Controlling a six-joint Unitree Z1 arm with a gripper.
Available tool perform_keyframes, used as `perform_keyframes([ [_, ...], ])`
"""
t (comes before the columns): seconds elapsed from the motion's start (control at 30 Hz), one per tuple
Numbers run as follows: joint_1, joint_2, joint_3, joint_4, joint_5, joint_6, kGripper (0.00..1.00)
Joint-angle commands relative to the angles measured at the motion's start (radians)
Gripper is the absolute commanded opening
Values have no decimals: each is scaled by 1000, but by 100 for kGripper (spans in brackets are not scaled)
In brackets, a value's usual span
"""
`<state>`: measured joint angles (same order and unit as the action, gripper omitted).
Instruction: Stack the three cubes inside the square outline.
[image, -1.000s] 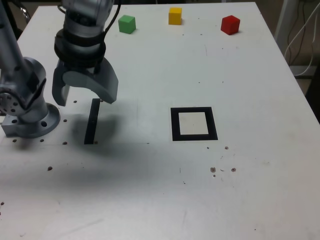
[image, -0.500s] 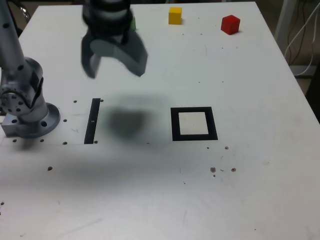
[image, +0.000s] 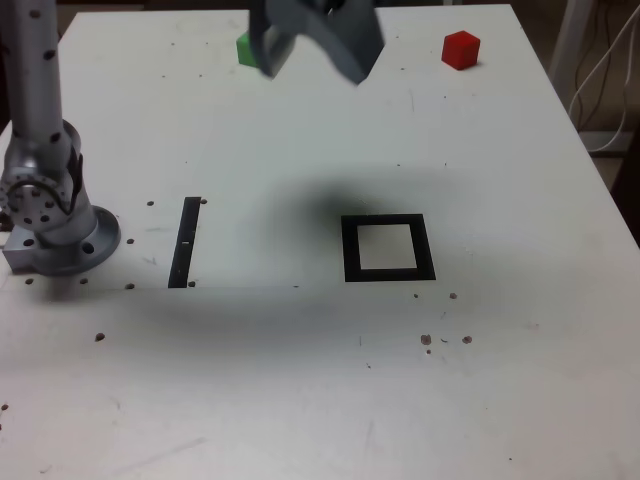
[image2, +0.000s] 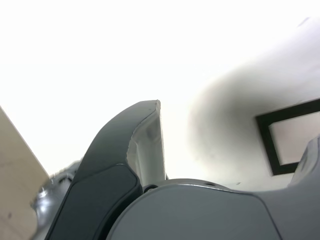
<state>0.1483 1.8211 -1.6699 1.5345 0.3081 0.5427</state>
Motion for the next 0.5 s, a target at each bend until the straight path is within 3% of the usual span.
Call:
perform_keyframes([
  [0.0, 32, 43, -153, 19, 5, 48, 99],
  [0.47, 238, 264, -598, 77, 12, 292, 99],
])
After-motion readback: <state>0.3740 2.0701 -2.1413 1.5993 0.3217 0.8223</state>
